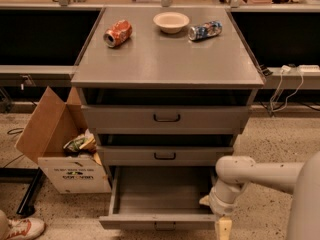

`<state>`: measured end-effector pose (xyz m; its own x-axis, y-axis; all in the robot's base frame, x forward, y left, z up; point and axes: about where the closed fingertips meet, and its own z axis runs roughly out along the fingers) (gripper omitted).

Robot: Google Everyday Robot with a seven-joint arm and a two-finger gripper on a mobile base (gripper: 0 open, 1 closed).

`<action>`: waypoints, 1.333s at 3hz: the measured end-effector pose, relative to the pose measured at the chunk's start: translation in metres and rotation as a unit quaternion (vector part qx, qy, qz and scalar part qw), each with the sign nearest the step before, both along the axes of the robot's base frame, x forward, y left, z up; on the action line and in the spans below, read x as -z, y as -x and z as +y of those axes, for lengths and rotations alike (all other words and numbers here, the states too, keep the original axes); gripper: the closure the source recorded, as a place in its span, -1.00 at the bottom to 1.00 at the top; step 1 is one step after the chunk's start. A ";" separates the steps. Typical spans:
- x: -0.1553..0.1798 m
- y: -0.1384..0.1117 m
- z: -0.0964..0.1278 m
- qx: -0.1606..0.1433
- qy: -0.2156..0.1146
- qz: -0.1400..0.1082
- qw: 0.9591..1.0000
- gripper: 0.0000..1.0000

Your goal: Close bottom drawer

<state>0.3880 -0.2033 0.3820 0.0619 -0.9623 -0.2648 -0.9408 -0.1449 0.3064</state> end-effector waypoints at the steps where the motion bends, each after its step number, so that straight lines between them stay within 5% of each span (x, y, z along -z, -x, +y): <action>1: 0.043 0.007 -0.005 0.015 -0.024 0.034 0.999 -0.49; 3: 0.048 0.010 -0.003 0.015 -0.026 0.038 0.999 0.44; 4: 0.081 0.011 0.001 0.010 -0.032 0.051 0.998 0.91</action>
Offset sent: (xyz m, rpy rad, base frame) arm -0.0064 -0.0043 -0.0367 0.0406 0.0570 -0.0261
